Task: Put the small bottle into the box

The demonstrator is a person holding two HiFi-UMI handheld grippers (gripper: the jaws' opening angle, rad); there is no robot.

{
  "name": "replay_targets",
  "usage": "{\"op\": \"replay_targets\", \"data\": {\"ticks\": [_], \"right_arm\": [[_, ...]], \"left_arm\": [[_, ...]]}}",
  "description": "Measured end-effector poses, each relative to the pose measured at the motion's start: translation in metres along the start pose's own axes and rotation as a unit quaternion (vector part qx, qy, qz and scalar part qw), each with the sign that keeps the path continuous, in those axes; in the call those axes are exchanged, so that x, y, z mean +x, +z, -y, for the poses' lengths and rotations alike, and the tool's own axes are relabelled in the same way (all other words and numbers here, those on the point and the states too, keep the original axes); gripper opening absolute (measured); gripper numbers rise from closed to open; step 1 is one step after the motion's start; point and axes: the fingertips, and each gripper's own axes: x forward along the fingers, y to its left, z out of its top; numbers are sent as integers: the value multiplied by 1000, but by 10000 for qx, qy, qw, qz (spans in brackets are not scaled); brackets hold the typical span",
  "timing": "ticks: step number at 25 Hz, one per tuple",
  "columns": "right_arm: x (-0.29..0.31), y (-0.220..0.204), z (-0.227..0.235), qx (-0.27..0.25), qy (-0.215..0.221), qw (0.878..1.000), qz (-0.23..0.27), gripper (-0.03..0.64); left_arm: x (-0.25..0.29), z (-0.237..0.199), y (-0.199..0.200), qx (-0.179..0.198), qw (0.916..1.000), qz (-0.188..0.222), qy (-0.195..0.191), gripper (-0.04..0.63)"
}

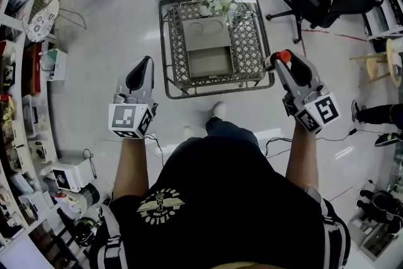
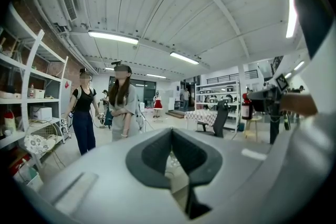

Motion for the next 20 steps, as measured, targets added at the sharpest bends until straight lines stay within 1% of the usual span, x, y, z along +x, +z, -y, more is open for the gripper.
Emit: {"op": "replay_targets", "data": {"ticks": [7, 16, 20], "right_arm": [[18, 1, 28, 12, 150, 9999, -7, 149], [34, 4, 62, 4, 543, 9985, 91, 149], [41, 1, 72, 32, 781, 9969, 38, 149]], "left_arm": [[30, 5, 6, 19, 10000, -23, 52, 0], [51, 16, 16, 33, 9990, 50, 451, 0], [58, 24, 17, 0, 9980, 51, 634, 0]]}}
